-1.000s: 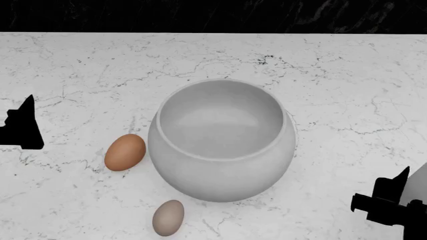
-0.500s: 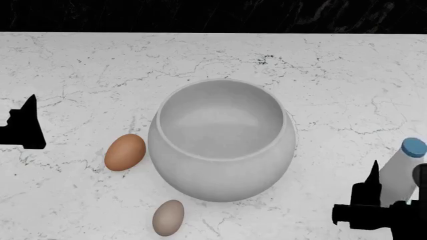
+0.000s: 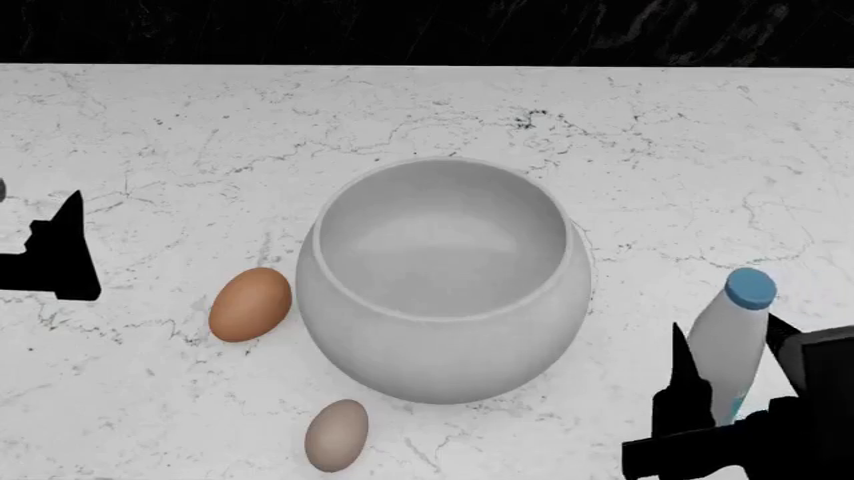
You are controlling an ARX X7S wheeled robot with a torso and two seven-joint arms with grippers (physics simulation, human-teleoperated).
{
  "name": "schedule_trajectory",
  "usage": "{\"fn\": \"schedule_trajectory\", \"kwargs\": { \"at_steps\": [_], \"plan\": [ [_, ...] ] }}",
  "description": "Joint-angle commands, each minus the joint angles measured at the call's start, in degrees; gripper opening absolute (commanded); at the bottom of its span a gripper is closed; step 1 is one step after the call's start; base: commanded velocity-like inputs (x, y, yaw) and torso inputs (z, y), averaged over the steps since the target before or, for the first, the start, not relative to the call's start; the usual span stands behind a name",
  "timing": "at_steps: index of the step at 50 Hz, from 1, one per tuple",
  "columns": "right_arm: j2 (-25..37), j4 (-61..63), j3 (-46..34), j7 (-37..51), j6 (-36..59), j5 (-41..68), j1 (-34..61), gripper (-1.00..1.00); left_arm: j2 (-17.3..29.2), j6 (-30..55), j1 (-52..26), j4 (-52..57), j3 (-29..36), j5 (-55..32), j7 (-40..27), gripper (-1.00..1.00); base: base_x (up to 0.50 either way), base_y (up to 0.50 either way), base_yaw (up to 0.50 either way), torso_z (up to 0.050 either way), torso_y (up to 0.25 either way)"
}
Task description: Place the eggs and milk next to the bowl.
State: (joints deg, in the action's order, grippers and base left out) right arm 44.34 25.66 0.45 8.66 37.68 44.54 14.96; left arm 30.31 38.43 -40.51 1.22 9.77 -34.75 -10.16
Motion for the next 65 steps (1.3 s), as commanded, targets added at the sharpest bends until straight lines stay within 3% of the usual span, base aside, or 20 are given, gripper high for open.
{"fn": "schedule_trajectory", "kwargs": {
  "at_steps": [1,34,65],
  "plan": [
    [2.1,1.6,-1.1,-6.7,-0.6,0.5,1.3,-1.0,-0.1,0.0,0.0,0.1,0.3,0.0,-0.1,1.0,0.0,0.0,0.0,0.0,0.0],
    [3.2,-4.3,-11.0,-22.5,0.1,0.7,12.1,-1.0,0.5,-0.2,0.7,0.4,0.2,0.0,-0.5,1.0,0.0,0.0,0.0,0.0,0.0],
    [1.3,-12.0,-12.7,-26.3,-2.2,-0.8,13.8,-1.0,0.8,0.2,1.3,1.0,0.4,0.0,-1.4,1.0,0.0,0.0,0.0,0.0,0.0]
  ]
}}
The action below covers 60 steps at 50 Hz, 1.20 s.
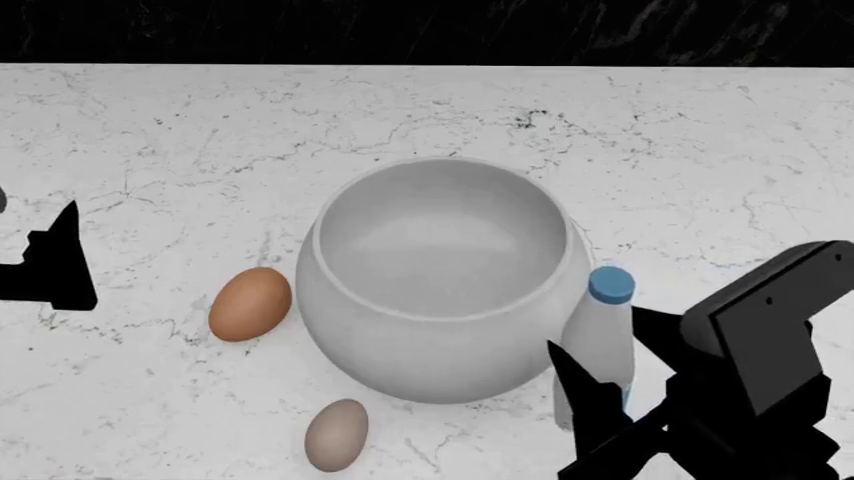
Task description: Place the eggs and milk next to the bowl.
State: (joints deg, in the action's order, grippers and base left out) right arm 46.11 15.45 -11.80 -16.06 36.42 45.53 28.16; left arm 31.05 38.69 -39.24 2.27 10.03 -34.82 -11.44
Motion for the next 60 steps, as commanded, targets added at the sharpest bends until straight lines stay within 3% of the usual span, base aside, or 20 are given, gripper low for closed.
{"fn": "schedule_trajectory", "kwargs": {
  "at_steps": [1,60],
  "plan": [
    [-0.6,-2.0,-0.4,-1.6,-1.3,-1.8,0.3,-1.0,0.1,0.0,0.0,-0.1,0.1,0.1,-0.1,1.0,0.0,0.0,0.0,0.0,0.0],
    [-3.5,-8.0,-1.8,-3.8,-5.9,-3.4,-2.7,-1.0,0.7,-0.1,0.9,0.5,0.3,-0.3,-0.6,1.0,0.0,0.0,0.0,0.0,0.0]
  ]
}}
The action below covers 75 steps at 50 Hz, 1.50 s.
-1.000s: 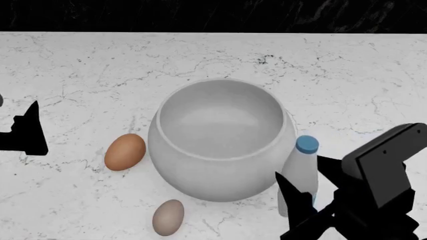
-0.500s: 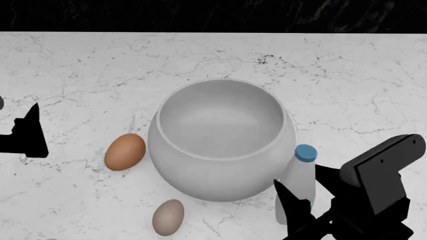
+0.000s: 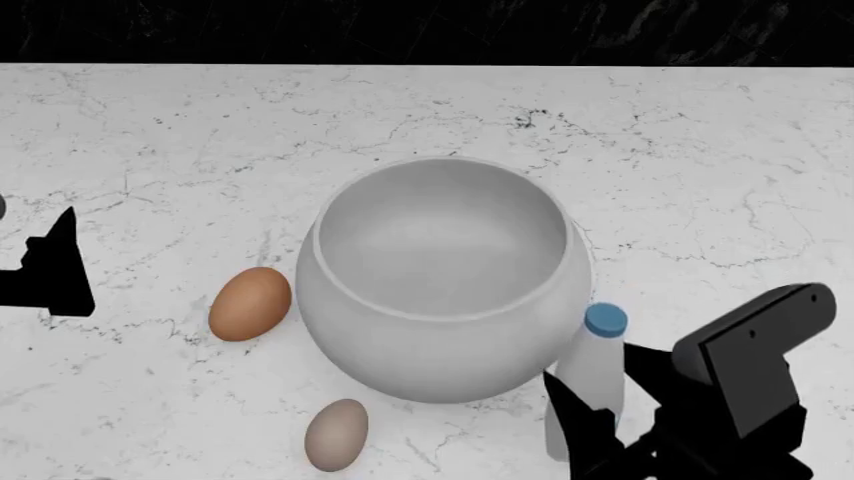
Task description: Place the eggs and milk next to the bowl.
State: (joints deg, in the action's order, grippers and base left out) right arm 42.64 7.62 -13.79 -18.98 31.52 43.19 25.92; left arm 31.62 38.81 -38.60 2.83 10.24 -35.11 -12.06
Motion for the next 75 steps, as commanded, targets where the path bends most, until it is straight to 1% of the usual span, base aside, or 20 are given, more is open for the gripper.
{"fn": "schedule_trajectory", "kwargs": {
  "at_steps": [1,31,32,54,68,75],
  "plan": [
    [-0.1,-0.1,0.3,-0.8,-0.9,-0.9,-0.4,-1.0,0.1,-0.3,0.3,0.0,0.0,0.0,0.0,1.0,0.0,0.0,0.0,0.0,0.0],
    [-1.0,-2.7,-1.0,-2.0,-2.2,-2.0,-0.7,-1.0,0.1,-0.5,0.2,-0.5,0.3,0.0,-0.1,1.0,0.0,0.0,0.0,0.0,0.0],
    [-1.0,-2.7,-1.1,-1.8,-2.0,-2.0,-0.7,1.0,0.0,-0.6,0.2,-0.6,0.3,0.0,0.0,1.0,0.0,0.0,0.0,0.0,0.0],
    [0.0,-1.0,-0.4,-0.9,-1.3,-0.9,-1.5,1.0,0.2,-0.8,0.2,-0.7,0.4,-0.1,0.0,1.0,0.0,0.0,0.0,0.0,0.0],
    [3.0,4.4,1.9,0.6,0.1,1.5,-3.9,1.0,-0.1,-1.0,-0.1,-1.0,0.5,-0.2,0.0,1.0,0.0,0.0,0.0,0.0,0.0],
    [5.3,9.1,4.2,2.7,1.7,4.4,-5.9,1.0,-0.1,-1.3,0.1,-0.9,0.4,-0.3,0.0,1.0,0.0,0.0,0.0,0.0,0.0]
  ]
}}
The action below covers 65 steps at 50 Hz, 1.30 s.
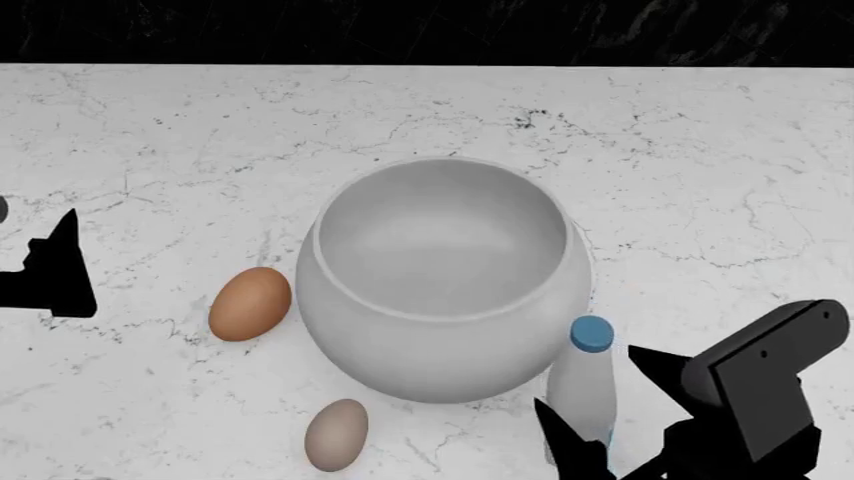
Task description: Place the eggs and milk next to the bowl.
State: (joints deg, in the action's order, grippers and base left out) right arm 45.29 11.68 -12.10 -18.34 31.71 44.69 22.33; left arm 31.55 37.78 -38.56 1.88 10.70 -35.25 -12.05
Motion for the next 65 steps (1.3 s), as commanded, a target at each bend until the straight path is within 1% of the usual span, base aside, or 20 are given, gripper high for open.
{"fn": "schedule_trajectory", "kwargs": {
  "at_steps": [1,17,22,26,41,51,56,62,65],
  "plan": [
    [2.9,6.0,2.8,2.6,1.9,3.3,-2.6,1.0,0.0,-0.3,0.1,0.0,-0.1,-0.1,0.0,1.0,0.0,0.0,0.0,0.0,0.0],
    [6.8,12.4,8.3,6.0,2.9,7.9,-6.7,1.0,0.2,-0.3,0.0,0.2,-0.3,-0.4,-0.1,1.0,0.0,0.0,0.0,0.0,0.0],
    [8.9,15.2,12.2,7.7,2.8,10.4,-9.7,1.0,0.4,0.0,-0.4,0.5,-0.5,-0.7,-0.2,1.0,0.0,0.0,0.0,0.0,0.0],
    [11.2,18.5,16.9,9.8,2.9,13.2,-13.4,1.0,0.8,0.4,-0.3,1.6,-1.0,-1.1,-0.5,1.0,0.0,0.0,0.0,0.0,0.0],
    [15.0,22.2,28.1,13.1,3.5,17.8,-20.9,1.0,2.7,2.1,-0.4,5.4,-2.0,-2.5,-1.1,1.0,0.0,0.0,0.0,0.0,0.0],
    [14.7,23.8,40.4,14.6,4.3,19.3,-28.7,1.0,4.1,3.6,-0.6,8.2,-2.7,-3.6,-1.6,1.0,0.0,0.0,0.0,0.0,0.0],
    [13.4,24.9,50.4,14.4,6.2,20.7,-33.7,1.0,5.1,4.4,-0.7,9.3,-3.3,-4.1,-1.9,1.0,0.0,0.0,0.0,0.0,0.0],
    [11.9,27.1,59.5,14.5,9.2,22.3,-38.2,1.0,6.1,5.1,-0.2,11.2,-4.0,-5.0,-2.0,1.0,0.0,0.0,0.0,0.0,0.0],
    [11.6,27.6,61.5,14.8,10.0,22.9,-38.7,1.0,6.8,5.3,0.1,12.0,-4.5,-5.4,-2.1,1.0,0.0,0.0,0.0,0.0,0.0]
  ]
}}
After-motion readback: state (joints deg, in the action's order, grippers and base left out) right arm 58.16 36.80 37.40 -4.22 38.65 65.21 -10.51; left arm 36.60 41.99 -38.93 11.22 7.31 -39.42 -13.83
